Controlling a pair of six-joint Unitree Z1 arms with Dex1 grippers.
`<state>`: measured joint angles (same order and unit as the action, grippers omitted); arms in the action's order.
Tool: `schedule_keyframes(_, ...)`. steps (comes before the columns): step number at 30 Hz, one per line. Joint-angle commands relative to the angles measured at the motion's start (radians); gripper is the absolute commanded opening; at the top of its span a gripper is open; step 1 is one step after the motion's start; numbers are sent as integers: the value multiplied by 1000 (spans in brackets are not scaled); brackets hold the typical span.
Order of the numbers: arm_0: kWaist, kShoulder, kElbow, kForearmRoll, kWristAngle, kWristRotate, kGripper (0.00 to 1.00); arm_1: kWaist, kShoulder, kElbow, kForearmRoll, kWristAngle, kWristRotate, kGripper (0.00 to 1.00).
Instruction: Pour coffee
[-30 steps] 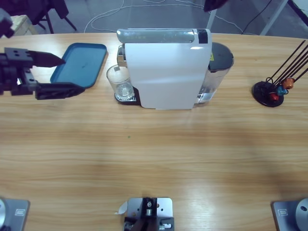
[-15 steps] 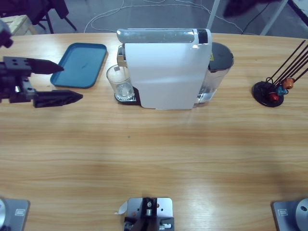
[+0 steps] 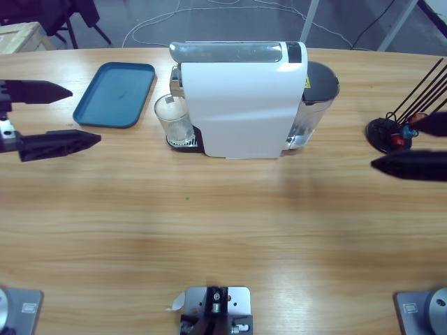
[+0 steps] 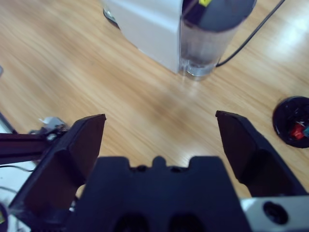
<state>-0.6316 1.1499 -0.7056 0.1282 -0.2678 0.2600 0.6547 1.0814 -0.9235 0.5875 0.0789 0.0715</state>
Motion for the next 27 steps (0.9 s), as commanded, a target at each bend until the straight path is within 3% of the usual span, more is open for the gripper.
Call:
schedule_keyframes(1,-7,-42,43,11,10,-27,1000,6,-182,269,-295,-108,-125,1000)
schedule_keyframes(17,-7,-161,20,75,13,-139,1000,-3,-174,192,-113,-41,-125,1000)
schedule_keyframes(27,-7,-192,61,124,9,-169,1000,3,-185,205,-140,-48,-132,1000)
